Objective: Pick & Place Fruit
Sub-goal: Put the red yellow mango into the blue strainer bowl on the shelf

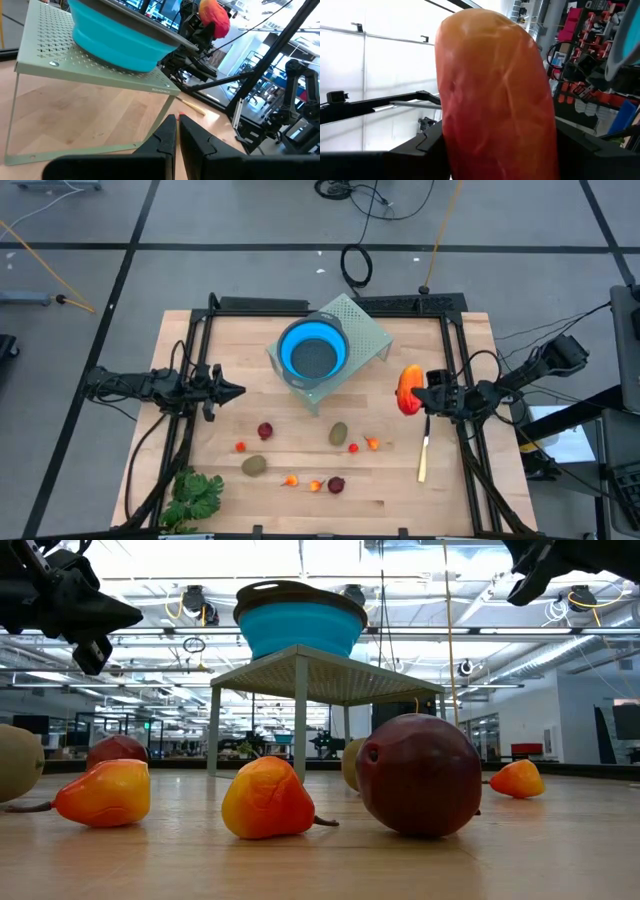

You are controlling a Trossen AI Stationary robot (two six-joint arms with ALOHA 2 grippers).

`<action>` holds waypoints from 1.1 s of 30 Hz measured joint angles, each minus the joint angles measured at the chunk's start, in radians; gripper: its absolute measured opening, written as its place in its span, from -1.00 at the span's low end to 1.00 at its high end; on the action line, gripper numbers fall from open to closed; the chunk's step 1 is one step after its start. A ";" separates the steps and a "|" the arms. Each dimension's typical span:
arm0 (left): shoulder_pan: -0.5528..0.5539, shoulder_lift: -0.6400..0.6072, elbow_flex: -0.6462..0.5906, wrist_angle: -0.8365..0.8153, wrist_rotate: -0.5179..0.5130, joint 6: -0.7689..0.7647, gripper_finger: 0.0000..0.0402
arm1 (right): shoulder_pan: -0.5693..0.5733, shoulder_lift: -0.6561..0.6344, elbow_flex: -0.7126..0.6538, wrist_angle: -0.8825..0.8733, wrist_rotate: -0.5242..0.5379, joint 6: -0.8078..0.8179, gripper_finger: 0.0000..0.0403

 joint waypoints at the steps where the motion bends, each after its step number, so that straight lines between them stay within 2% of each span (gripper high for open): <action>1: 0.000 0.000 0.000 0.000 0.000 0.000 -0.90 | 0.000 0.000 0.000 -0.001 0.000 0.000 0.18; 7: 0.000 0.000 0.000 0.000 0.000 0.004 -0.90 | 0.000 0.000 0.000 -0.039 -0.009 -0.096 0.18; 13: 0.000 0.000 0.000 0.000 0.000 0.004 -0.90 | 0.000 0.000 0.000 -0.130 -0.061 -0.221 0.18; 17: 0.000 0.000 0.000 0.000 0.000 0.003 -0.90 | 0.000 0.000 0.000 -0.135 -0.095 -0.405 0.18; 20: 0.000 0.000 0.000 0.000 0.000 0.000 -0.90 | 0.000 0.000 0.000 -0.138 -0.116 -0.604 0.18; 25: 0.000 0.000 0.000 0.000 0.000 -0.010 -0.90 | 0.000 0.000 0.000 -0.161 -0.117 -0.888 0.18; 33: 0.000 0.000 0.000 0.000 0.000 -0.023 -0.90 | 0.000 0.000 0.000 -0.173 -0.116 -1.253 0.18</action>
